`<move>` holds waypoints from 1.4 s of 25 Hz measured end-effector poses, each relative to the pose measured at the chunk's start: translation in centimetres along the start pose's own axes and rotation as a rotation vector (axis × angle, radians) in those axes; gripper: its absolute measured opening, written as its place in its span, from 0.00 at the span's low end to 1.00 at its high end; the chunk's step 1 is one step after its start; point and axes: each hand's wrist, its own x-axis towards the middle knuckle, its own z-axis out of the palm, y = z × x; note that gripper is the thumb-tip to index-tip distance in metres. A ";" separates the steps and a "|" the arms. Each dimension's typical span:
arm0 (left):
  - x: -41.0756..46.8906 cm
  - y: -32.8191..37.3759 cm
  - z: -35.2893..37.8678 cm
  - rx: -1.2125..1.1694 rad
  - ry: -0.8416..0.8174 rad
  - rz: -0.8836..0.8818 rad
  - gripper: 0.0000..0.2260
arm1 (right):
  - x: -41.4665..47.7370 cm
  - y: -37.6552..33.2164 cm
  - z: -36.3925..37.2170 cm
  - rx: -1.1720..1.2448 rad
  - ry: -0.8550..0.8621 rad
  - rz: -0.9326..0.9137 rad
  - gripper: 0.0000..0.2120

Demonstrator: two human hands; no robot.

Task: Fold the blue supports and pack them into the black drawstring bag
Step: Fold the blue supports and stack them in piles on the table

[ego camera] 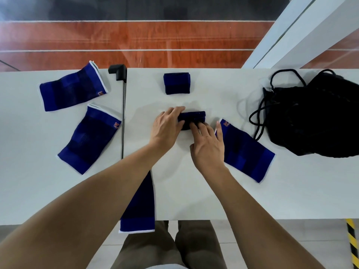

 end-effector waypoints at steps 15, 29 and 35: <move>-18.7 -4.2 -1.0 0.258 0.017 -0.053 0.14 | 8.8 6.0 -2.7 -0.014 -0.066 0.127 0.34; -15.7 -4.9 -0.6 0.320 -0.063 -0.062 0.19 | -6.3 3.2 0.9 0.148 -0.040 0.173 0.25; -14.8 -3.5 -0.8 0.311 -0.071 -0.115 0.18 | -10.9 0.4 2.9 0.199 -0.033 -0.046 0.16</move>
